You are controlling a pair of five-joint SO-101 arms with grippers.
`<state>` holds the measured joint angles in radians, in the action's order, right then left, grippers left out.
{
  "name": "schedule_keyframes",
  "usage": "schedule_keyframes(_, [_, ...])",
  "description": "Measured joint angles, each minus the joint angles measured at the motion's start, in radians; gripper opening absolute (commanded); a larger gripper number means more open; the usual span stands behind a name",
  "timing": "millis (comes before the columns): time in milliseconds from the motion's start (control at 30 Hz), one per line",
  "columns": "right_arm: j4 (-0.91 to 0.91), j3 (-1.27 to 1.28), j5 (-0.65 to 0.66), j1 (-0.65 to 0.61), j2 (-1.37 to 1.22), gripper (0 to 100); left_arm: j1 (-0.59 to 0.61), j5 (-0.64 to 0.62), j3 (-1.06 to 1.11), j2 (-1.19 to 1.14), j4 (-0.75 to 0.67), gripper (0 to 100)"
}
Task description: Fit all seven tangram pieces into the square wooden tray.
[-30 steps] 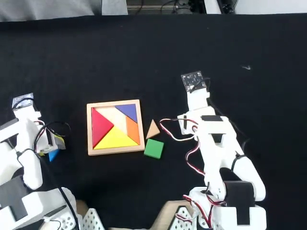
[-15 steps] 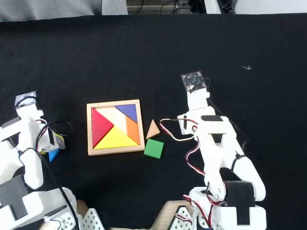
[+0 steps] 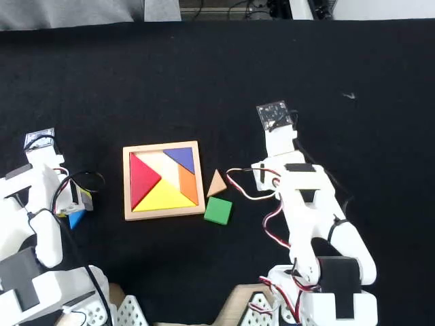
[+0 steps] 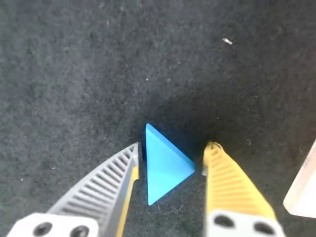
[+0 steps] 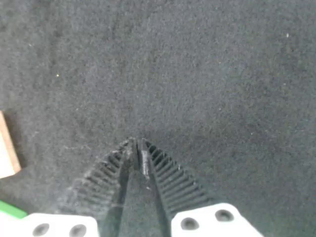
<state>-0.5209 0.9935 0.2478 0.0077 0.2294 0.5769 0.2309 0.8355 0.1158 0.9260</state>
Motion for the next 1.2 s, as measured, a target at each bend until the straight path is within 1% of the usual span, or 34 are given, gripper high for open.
schedule_keyframes(500, [0.000,0.000,0.000,0.000,0.000,1.1,0.000,0.000,0.000,0.000,0.000,21])
schedule_keyframes(733, [0.000,0.000,0.000,0.000,0.000,1.1,-0.002,0.032,-0.002,0.000,0.014,21])
schedule_keyframes(767, [0.000,0.000,0.000,0.000,0.000,1.1,-0.002,0.034,-0.002,0.000,0.014,20])
schedule_keyframes(900, [0.000,0.000,0.000,0.000,0.000,1.1,-0.002,0.037,-0.002,0.000,0.014,10])
schedule_keyframes(967, [0.000,0.000,0.000,0.000,0.000,1.1,-0.009,0.038,-0.002,0.000,0.017,7])
schedule_keyframes(1200, [0.000,0.000,0.000,0.000,0.000,1.1,-0.009,0.040,-0.003,0.000,0.021,13])
